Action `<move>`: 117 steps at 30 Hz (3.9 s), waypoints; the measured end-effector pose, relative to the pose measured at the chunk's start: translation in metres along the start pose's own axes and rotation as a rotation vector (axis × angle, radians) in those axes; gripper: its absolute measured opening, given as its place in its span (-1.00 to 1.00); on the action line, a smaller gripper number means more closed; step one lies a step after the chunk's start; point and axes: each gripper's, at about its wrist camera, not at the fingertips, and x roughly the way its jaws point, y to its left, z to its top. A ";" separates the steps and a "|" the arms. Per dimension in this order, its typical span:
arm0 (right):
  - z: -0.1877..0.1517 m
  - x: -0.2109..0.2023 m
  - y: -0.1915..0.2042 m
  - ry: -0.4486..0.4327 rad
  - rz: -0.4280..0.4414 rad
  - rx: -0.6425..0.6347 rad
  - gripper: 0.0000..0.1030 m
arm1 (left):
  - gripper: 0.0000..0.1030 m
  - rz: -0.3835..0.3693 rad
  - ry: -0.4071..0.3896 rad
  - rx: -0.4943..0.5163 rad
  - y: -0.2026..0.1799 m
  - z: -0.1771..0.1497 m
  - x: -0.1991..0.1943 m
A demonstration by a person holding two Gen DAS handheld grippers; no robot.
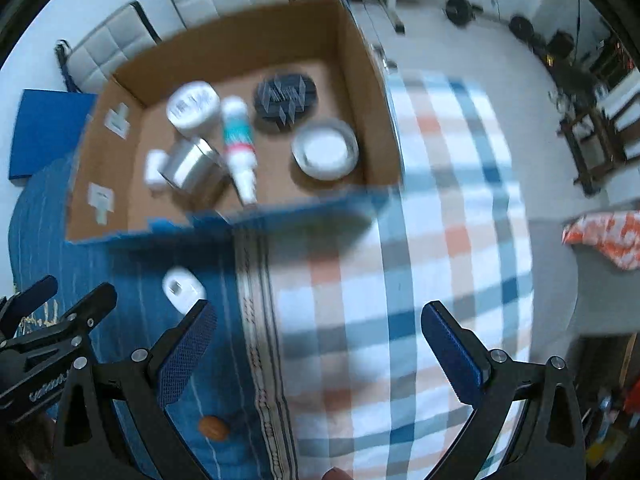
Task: Organize rigid objects
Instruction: 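Move both open tools back over the bed toward the remaining items, then grasp the white round device with the left tool while the right tool grasps the walnut, then carry the white device with the left tool while the right tool carries the walnut to the box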
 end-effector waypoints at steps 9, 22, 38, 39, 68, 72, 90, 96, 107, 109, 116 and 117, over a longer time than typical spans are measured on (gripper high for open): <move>-0.018 0.067 -0.025 0.111 0.018 0.092 1.00 | 0.83 -0.007 0.169 0.075 -0.023 0.013 0.087; -0.024 0.093 -0.015 0.162 -0.002 0.086 1.00 | 0.07 -0.063 0.191 0.043 -0.021 0.003 0.109; -0.142 0.102 0.082 0.337 0.150 -0.105 1.00 | 0.07 -0.001 0.218 -0.160 0.075 -0.169 0.076; -0.149 0.105 0.090 0.350 0.158 -0.113 0.96 | 0.07 0.000 0.229 -0.174 0.079 -0.180 0.079; -0.196 0.103 0.098 0.341 0.001 -0.256 -0.17 | 0.07 -0.019 0.207 -0.165 0.059 -0.199 0.059; -0.196 0.087 0.083 0.310 0.019 -0.242 -0.17 | 0.07 -0.032 0.177 -0.143 0.044 -0.187 0.040; -0.117 -0.069 0.006 0.039 0.147 -0.114 -0.17 | 0.07 -0.223 -0.104 -0.055 0.011 -0.100 -0.103; -0.060 -0.096 0.011 -0.044 0.194 -0.058 -0.17 | 0.07 -0.247 -0.157 -0.046 0.010 -0.042 -0.115; 0.097 -0.048 0.033 -0.064 0.234 -0.050 -0.17 | 0.07 -0.231 -0.109 -0.068 0.017 0.125 -0.067; 0.130 -0.027 0.037 -0.034 0.249 -0.044 -0.17 | 0.07 -0.259 -0.058 -0.083 0.019 0.155 -0.045; 0.201 0.054 0.047 0.059 0.184 -0.040 -0.17 | 0.08 -0.220 0.058 -0.095 0.022 0.220 0.019; 0.208 0.064 0.048 0.074 0.183 -0.034 -0.17 | 0.08 -0.210 0.067 -0.104 0.025 0.226 0.027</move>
